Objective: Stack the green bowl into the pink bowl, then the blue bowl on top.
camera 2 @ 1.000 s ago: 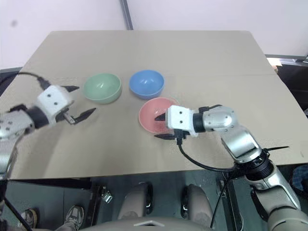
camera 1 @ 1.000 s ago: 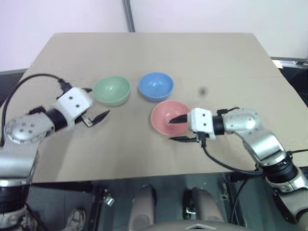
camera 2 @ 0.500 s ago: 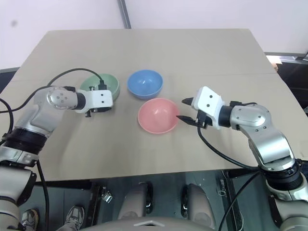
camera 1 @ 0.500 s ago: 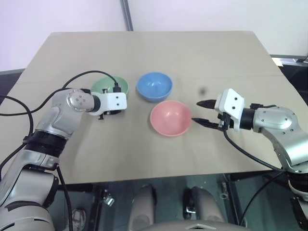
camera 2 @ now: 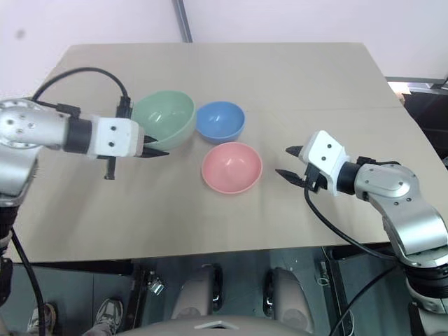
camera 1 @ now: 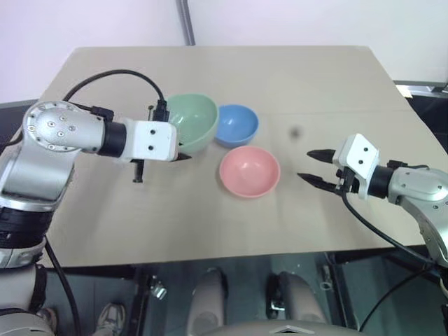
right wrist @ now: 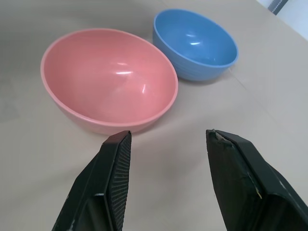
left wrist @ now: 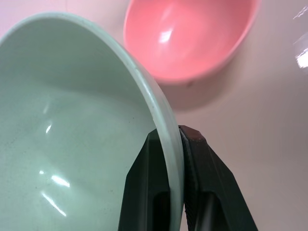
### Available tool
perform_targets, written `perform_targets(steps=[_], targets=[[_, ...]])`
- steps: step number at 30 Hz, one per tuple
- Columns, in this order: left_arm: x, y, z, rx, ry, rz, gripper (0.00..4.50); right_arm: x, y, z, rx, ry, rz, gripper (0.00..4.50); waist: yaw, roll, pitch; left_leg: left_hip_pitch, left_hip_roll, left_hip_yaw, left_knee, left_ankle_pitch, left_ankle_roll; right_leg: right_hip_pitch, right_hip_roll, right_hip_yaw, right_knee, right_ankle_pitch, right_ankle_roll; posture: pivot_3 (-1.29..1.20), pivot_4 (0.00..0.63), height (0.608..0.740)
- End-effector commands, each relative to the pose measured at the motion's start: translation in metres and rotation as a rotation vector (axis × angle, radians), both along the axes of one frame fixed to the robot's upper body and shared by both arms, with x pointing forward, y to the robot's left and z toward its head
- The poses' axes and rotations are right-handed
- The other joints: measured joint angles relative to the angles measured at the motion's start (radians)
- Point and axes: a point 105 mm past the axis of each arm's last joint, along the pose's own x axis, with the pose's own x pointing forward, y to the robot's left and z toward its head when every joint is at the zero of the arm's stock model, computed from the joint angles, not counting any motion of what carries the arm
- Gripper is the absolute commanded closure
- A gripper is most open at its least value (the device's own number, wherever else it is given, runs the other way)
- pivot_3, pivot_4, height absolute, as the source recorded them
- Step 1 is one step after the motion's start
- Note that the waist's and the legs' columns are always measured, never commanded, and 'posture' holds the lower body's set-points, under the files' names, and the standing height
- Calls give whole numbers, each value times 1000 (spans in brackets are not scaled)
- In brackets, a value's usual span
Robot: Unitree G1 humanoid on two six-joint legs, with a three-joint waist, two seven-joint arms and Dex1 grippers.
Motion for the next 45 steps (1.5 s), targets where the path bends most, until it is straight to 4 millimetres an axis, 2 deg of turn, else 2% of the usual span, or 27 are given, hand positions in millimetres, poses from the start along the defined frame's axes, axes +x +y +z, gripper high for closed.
perform_targets(steps=[1,7,9,10,13,14,16,19,22,25,30,40,42,43,44,45], targets=[[-4,-25,1,-13,-12,-97,4477,0,-8,10,-5,-50,-24,1756,0,0,0,0,0,0,1,0,0,0,0,0,1,0,0,0,150,740],[19,-60,-33,25,-27,-215,4477,-3,-15,7,-26,-50,-57,1756,4,0,0,-1,-1,-1,9,0,0,1,0,1,7,0,0,0,150,740],[20,-68,-36,24,-16,-260,3634,-4,-16,7,-27,-52,-68,1756,-4,-1,0,-1,-1,-1,9,0,0,0,0,3,9,0,0,0,150,740],[20,-70,-37,23,-15,-277,3438,-5,-17,7,-27,-54,-74,1756,-4,-1,0,0,-1,-1,9,0,0,-1,0,3,10,0,0,0,150,740],[24,-73,-31,-1,-35,-280,1975,-7,-19,7,-26,-58,-87,1756,-6,0,0,0,-1,-1,9,0,0,-1,1,3,11,0,0,0,150,740],[26,-72,-26,-15,-46,-270,1637,-8,-19,7,-25,-59,-90,1756,-5,0,0,0,-1,-1,9,0,0,-1,1,3,11,0,0,0,150,740],[29,-64,-17,-37,-54,-237,1637,-8,-20,8,-22,-59,-93,1756,-5,0,0,0,-1,-1,9,0,0,-1,1,4,11,0,0,0,150,740],[44,-31,-4,-15,-89,-106,1637,-9,-20,8,-13,-60,-94,1756,-6,0,0,0,-1,-1,9,0,0,-1,1,4,11,0,0,0,150,740],[62,0,2,66,-136,-3,1637,-7,-18,8,-7,-65,-87,1756,-5,0,0,0,-1,-1,9,0,0,-1,1,4,11,0,0,0,150,740],[81,17,3,156,-196,48,1637,-6,-16,9,0,-69,-75,1756,0,0,0,0,-1,-1,9,0,0,-1,1,3,11,0,0,0,150,740],[108,9,-1,231,-261,13,1637,-3,-14,10,-4,-74,-68,1756,15,-1,0,-2,-1,-1,11,0,0,-1,0,3,10,0,0,0,150,740],[146,-29,-38,386,-355,-72,1637,-11,-17,12,-19,-81,-101,1756,19,-1,1,-2,-1,0,9,0,1,-2,1,4,10,0,0,0,150,740],[150,-35,-41,394,-380,-75,1637,-12,-17,12,-19,-82,-110,1756,19,-2,1,-2,-2,0,10,0,1,-2,1,5,10,0,0,0,150,740],[151,-36,-41,399,-388,-82,2154,-12,-18,12,-18,-82,-113,1756,16,-2,1,-2,-2,0,10,0,1,-2,1,5,10,0,0,0,150,740],[152,-37,-41,400,-399,-82,2351,-13,-18,12,-19,-83,-116,1756,12,-2,1,-2,-2,0,10,0,1,-2,1,5,10,0,1,0,150,740],[153,-37,-40,402,-406,-82,2739,-13,-18,12,-20,-84,-118,1756,11,-2,1,-2,-2,0,9,0,1,-2,1,5,10,0,0,0,150,740]])
